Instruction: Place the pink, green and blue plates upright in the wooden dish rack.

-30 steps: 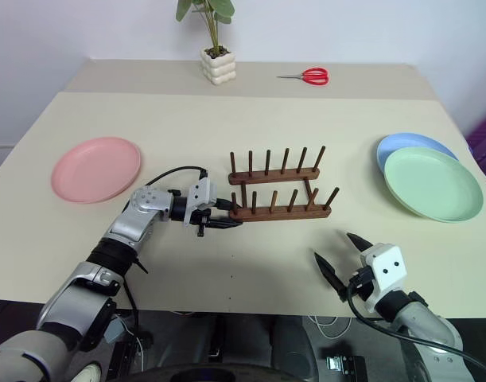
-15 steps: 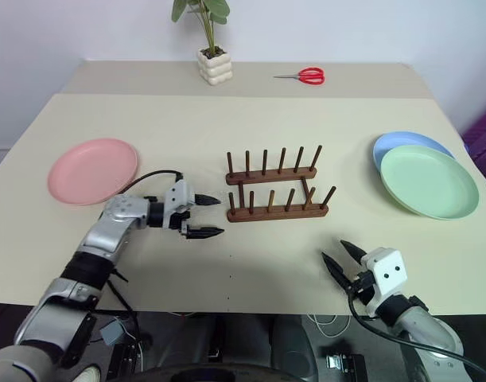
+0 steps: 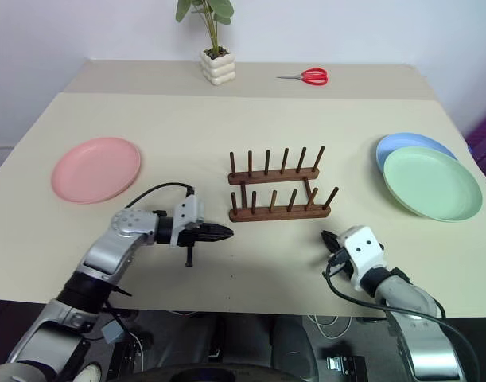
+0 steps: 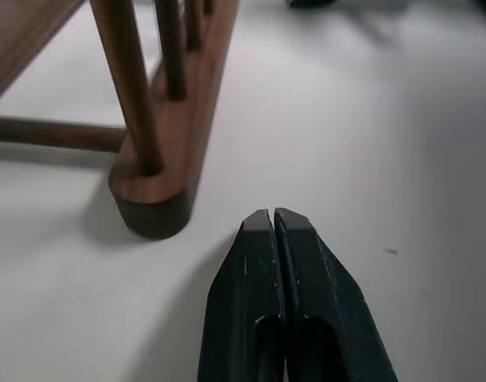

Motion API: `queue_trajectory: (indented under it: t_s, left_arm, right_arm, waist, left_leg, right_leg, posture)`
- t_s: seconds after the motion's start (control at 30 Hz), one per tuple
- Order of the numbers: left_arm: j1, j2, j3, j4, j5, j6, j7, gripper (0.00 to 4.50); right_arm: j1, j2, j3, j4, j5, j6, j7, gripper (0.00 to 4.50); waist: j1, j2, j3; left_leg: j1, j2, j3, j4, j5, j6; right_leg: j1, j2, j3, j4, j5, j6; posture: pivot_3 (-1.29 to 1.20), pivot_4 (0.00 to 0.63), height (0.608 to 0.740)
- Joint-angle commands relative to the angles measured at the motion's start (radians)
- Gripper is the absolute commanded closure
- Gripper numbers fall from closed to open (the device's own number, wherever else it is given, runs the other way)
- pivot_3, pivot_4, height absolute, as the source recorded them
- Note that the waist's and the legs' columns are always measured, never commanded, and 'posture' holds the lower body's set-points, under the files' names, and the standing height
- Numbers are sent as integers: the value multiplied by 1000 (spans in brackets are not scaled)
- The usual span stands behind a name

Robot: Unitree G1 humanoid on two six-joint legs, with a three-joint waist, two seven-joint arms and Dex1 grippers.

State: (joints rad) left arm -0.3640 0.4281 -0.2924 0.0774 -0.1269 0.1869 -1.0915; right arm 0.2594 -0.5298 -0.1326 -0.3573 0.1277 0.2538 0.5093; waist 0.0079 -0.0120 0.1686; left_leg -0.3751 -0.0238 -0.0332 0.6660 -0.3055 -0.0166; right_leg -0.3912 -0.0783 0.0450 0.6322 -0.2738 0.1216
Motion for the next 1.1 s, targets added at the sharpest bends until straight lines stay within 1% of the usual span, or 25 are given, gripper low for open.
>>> queue_trajectory:
  t_s: [0.03, 0.3, 0.57, 0.87, 1.1]
  left_arm:
    - [-3, -32, -3, 3, 33, 3, 86, 4456]
    - [-25, -71, 17, 65, 56, -23, 191, 4456]
    - [-74, -94, 43, 173, 68, -80, 274, 4456]
    - [-143, -115, 47, 300, 84, -146, 300, 4456]
    - [-155, -120, 48, 328, 87, -167, 300, 4456]
  right_arm:
    - [-54, -19, 15, 21, -48, 20, -23, 4500]
    - [-150, -20, 47, 70, -102, 43, -35, 4500]
    - [-250, -17, 71, 136, -137, 28, -42, 4500]
    - [-350, -9, 93, 226, -153, -3, -38, 4500]
    - [-369, -11, 99, 252, -154, -24, -35, 4500]
  waist:
    - [0, 0, 0]
    - [1, 0, 0]
    - [-3, 0, 0]
    - [-5, 0, 0]
    - [-5, 0, 0]
  left_leg:
    - [0, 0, 0, 0, 0, 0]
    - [1, 0, 0, 1, 0, 0]
    - [2, 0, 0, 1, 1, 0]
    - [1, -1, 0, 1, 2, 0]
    - [1, -1, 0, 1, 2, 0]
  right_leg:
    - [0, 0, 0, 0, 0, 0]
    - [2, 0, 0, 0, 0, 0]
    - [2, 0, 0, 1, 1, 0]
    - [1, 0, 0, 1, 2, 1]
    - [1, 0, 0, 1, 2, 1]
  posture:
    - [0, 150, 740]
    - [0, 150, 740]
    - [0, 150, 740]
    - [0, 150, 740]
    - [0, 150, 740]
